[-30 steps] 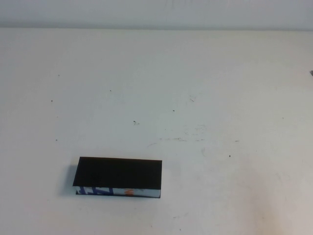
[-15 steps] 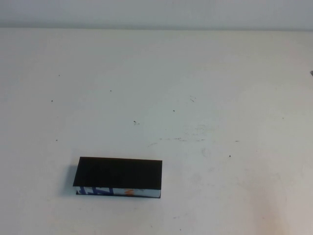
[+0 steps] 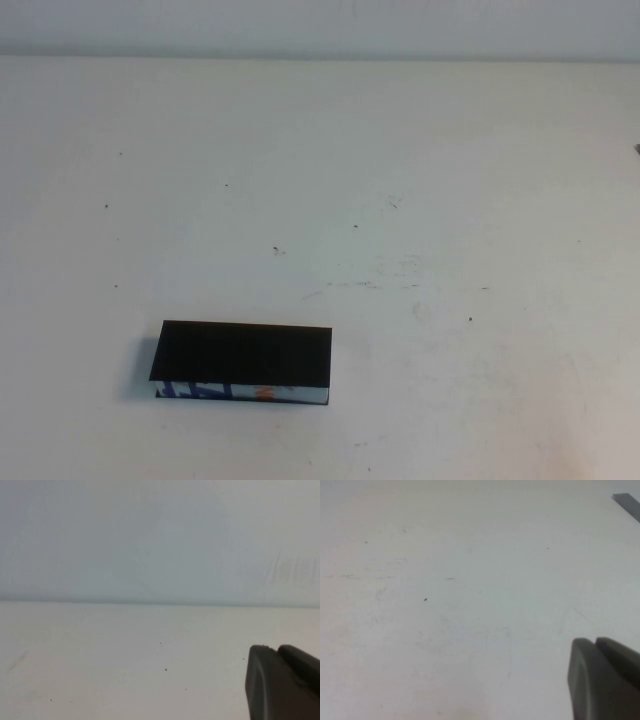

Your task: Return glasses to glasses case

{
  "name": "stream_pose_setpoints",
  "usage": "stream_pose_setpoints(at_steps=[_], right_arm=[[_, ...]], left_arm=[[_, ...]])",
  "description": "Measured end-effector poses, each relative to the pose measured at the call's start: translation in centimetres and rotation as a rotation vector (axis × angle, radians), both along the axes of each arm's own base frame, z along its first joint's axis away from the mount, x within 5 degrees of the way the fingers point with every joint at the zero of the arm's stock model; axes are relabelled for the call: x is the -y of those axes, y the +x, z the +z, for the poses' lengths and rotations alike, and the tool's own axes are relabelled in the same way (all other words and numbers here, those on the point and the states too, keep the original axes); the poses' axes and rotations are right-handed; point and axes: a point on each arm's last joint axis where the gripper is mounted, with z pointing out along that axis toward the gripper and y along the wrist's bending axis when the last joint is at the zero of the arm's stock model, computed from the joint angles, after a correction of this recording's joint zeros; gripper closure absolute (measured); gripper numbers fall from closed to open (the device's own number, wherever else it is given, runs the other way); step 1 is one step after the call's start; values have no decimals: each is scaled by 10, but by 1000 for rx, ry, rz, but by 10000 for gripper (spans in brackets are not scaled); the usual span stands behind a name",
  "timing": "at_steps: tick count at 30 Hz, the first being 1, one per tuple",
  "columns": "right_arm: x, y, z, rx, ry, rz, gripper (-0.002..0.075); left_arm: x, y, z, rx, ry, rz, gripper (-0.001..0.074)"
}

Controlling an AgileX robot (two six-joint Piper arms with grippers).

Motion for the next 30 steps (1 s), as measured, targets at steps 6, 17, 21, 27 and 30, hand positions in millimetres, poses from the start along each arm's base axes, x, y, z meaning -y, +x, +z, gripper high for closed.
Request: stream_pose_setpoints(at_steps=[6, 17, 21, 27, 30], right_arm=[[0, 0, -1, -6, -5, 5, 739], [0, 0, -1, -8, -5, 6, 739], [0, 0, -1, -8, -2, 6, 739], [0, 0, -1, -8, -2, 6, 739], [0, 0, -1, -8, -2, 6, 739]], left_arm=[[0, 0, 0, 0, 0, 0, 736], [0, 0, 0, 0, 0, 0, 736], [0, 0, 0, 0, 0, 0, 736], [-1, 0, 1, 18, 69, 16, 736], [2, 0, 2, 30, 124, 6, 736]])
